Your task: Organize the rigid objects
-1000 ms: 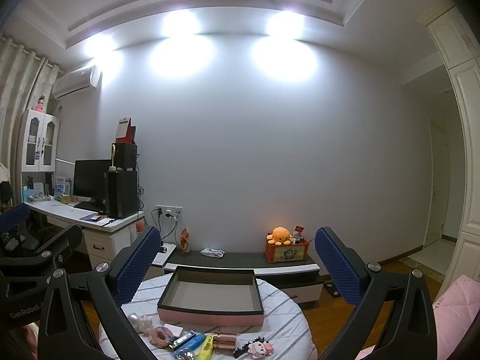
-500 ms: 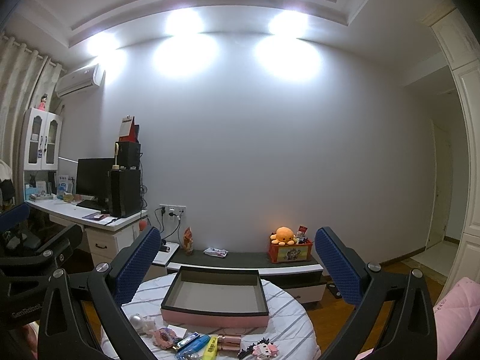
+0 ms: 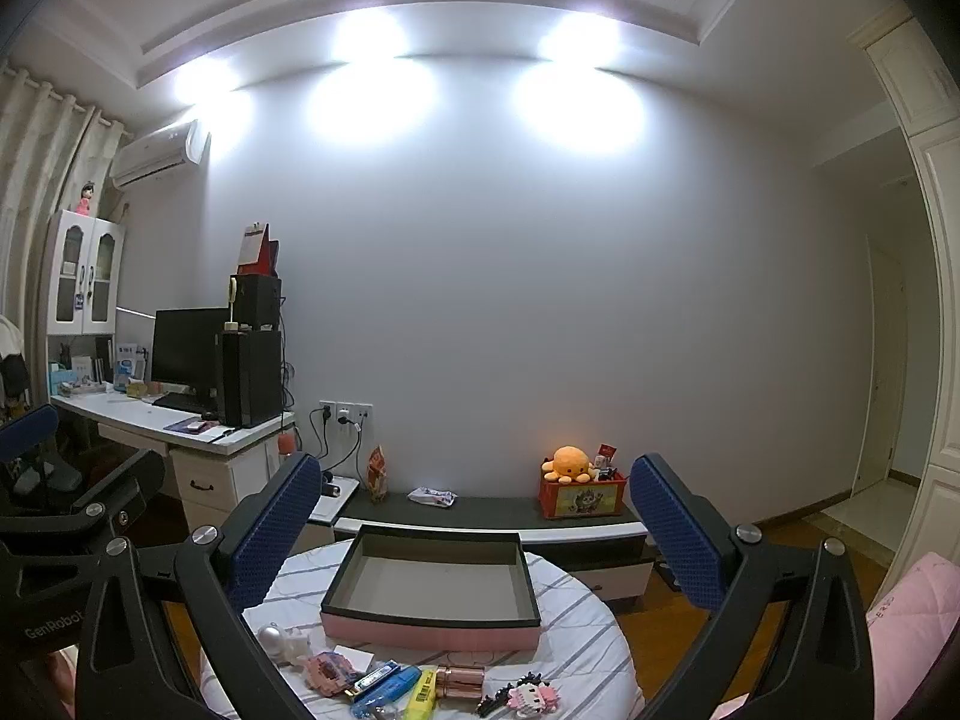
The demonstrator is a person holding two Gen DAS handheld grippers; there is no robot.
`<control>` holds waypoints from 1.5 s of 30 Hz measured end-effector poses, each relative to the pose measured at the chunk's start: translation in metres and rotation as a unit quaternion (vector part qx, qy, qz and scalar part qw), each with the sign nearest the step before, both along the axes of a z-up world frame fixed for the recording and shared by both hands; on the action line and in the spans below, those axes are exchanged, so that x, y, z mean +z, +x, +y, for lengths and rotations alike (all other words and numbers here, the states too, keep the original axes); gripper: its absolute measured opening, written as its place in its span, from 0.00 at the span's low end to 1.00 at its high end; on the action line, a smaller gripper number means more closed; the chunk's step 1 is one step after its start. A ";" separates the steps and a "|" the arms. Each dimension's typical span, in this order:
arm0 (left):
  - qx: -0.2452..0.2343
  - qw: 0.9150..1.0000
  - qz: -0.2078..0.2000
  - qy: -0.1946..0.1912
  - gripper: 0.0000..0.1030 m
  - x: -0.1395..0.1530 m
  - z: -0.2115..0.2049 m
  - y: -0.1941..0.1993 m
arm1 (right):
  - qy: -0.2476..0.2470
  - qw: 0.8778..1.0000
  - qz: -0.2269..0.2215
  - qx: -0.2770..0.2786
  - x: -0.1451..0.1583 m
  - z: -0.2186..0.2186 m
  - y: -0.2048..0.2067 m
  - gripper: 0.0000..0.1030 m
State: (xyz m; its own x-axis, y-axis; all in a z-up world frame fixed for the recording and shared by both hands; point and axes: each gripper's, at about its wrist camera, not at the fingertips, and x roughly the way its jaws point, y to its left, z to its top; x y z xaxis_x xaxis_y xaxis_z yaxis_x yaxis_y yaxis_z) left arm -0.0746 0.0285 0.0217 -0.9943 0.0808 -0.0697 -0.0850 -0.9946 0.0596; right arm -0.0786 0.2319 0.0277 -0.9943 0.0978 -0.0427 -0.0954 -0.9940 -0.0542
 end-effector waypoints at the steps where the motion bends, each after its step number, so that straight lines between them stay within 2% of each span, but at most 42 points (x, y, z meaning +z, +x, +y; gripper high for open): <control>1: -0.001 1.000 -0.003 -0.002 1.00 -0.002 0.001 -0.002 | 0.001 1.000 -0.001 0.000 -0.001 0.000 -0.002 1.00; 6: -0.008 0.998 -0.052 -0.025 1.00 -0.024 0.009 -0.027 | 0.004 0.999 -0.031 -0.005 -0.019 0.004 -0.021 1.00; 11: -0.024 0.990 -0.129 -0.053 1.00 -0.069 0.020 -0.061 | -0.001 0.994 -0.108 -0.020 -0.062 0.024 -0.057 1.00; 20: -0.025 0.965 -0.244 -0.094 1.00 -0.150 0.033 -0.110 | -0.013 0.976 -0.213 -0.034 -0.138 0.059 -0.101 1.00; 26: -0.049 0.939 -0.325 -0.103 1.00 -0.206 0.038 -0.139 | -0.025 0.962 -0.270 -0.012 -0.187 0.071 -0.116 1.00; 30: -0.044 0.928 -0.355 -0.106 1.00 -0.230 0.038 -0.154 | -0.031 0.952 -0.305 -0.001 -0.216 0.077 -0.129 1.00; 39: -0.046 0.921 -0.380 -0.076 1.00 -0.241 0.033 -0.182 | -0.055 0.938 -0.340 0.020 -0.245 0.087 -0.152 1.00; 45: -0.033 0.915 -0.393 -0.089 1.00 -0.252 0.040 -0.201 | -0.052 0.935 -0.349 0.019 -0.254 0.089 -0.163 1.00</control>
State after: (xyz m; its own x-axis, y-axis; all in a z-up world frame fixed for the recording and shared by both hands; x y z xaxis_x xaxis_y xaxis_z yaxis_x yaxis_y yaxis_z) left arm -0.2757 0.0684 -0.2308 -0.6247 0.0573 -0.7788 -0.2311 -0.9662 0.1142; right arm -0.2414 0.3209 -0.2259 -0.7227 0.0223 -0.6908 -0.0376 -0.9993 0.0071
